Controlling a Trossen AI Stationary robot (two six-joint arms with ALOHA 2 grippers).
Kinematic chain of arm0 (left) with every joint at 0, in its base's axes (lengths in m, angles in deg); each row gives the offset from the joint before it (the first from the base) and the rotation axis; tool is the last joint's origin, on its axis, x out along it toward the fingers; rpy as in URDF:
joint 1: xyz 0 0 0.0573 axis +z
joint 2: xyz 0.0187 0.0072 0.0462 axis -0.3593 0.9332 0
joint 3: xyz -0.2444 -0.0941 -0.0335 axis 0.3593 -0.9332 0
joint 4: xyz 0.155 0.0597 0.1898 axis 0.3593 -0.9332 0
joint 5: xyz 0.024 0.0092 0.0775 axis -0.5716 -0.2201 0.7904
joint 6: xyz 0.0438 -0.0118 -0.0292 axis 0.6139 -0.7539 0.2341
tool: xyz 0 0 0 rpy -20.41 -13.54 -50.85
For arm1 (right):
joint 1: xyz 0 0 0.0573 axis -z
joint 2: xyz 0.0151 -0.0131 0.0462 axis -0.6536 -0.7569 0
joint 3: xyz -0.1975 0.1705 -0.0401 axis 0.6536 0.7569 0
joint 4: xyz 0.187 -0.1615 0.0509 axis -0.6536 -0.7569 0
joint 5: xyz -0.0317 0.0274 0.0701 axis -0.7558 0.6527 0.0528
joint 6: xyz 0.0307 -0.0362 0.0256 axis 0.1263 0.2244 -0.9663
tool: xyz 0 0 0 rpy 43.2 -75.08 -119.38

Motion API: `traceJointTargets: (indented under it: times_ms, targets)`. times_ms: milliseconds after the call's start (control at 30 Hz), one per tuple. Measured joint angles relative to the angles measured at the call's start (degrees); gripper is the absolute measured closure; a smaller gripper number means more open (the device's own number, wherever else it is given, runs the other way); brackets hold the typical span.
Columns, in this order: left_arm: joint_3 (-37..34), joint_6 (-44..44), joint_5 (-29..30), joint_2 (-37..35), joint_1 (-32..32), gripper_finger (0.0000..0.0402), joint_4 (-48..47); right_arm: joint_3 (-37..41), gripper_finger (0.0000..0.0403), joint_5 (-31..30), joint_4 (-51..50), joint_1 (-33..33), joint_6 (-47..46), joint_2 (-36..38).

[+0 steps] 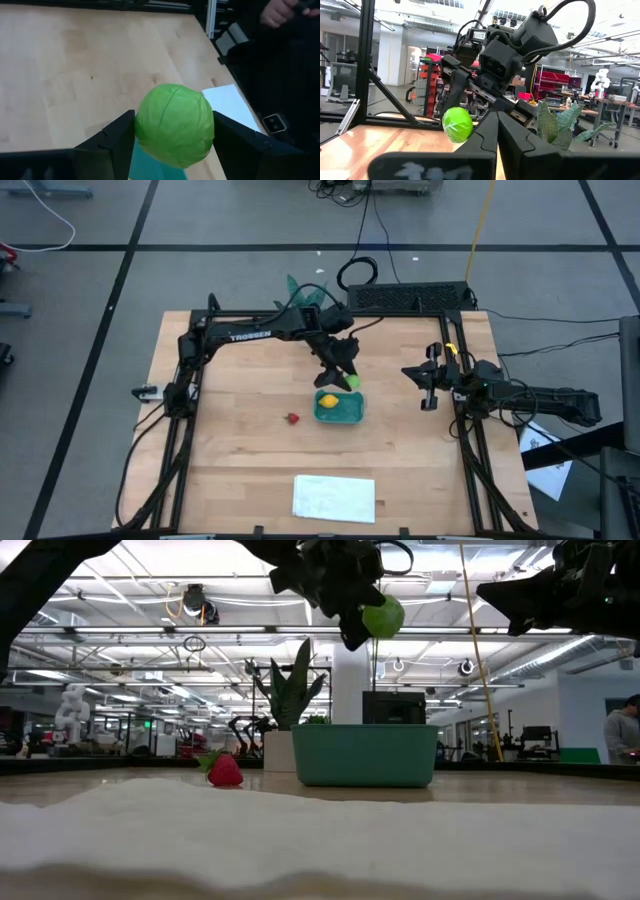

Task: Pick and placing Produce into tupperware
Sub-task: Put the cabbage into the green bin

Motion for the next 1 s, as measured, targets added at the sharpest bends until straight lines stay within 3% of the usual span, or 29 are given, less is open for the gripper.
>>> traceJointTargets:
  times_ms: [467, 733, 1000]
  targets:
    - [-0.02, -5.28, -0.16, 0.0, 0.06, 0.0176, -0.24, 0.02, 0.0403, 0.0, 0.02, 0.02, -0.02, 0.0]
    - [-0.02, -10.83, 12.06, 0.02, -0.17, 0.0176, 2.08, 0.02, 0.0403, 0.0, 0.02, 0.01, -0.04, 0.0]
    - [-0.02, -14.46, 13.17, 0.02, -1.26, 0.0176, 3.98, 0.02, 0.0403, 0.0, 0.02, 0.0, -0.04, 0.0]
